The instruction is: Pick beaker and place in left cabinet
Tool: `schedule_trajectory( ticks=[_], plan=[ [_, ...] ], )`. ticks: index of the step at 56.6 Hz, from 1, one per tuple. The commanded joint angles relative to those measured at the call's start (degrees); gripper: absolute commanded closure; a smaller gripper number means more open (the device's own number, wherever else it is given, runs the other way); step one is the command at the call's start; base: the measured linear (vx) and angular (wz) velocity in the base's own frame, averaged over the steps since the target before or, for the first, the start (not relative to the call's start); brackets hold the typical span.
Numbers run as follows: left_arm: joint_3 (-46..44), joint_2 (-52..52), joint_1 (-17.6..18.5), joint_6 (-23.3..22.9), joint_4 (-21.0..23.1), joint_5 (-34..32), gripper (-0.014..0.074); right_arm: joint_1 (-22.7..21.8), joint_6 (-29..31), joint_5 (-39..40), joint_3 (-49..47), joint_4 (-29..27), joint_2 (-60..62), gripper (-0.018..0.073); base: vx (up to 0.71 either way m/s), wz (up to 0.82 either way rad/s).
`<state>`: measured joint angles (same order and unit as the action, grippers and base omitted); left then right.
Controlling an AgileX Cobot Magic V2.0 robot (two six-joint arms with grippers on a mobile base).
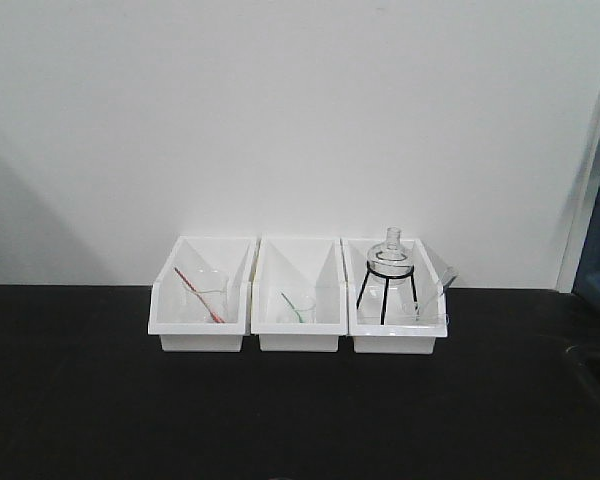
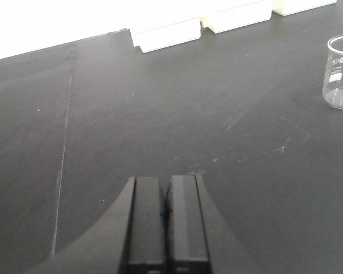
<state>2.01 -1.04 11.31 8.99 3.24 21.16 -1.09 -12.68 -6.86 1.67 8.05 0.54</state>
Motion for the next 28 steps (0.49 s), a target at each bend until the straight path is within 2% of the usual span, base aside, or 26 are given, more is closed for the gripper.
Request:
schedule_trajectory(
  ticks=[1, 28],
  plan=[
    [-1.1, -0.6, 0.3, -0.1, 0.3, -4.7, 0.0603, -0.2, 0.4, 4.7, 0.3, 0.2, 0.7, 0.0568, 0.00, 0.00],
    [-1.1, -0.6, 0.3, -0.1, 0.3, -4.7, 0.0603, -0.2, 0.4, 4.7, 0.3, 0.2, 0.7, 0.0568, 0.00, 0.00]
  ],
)
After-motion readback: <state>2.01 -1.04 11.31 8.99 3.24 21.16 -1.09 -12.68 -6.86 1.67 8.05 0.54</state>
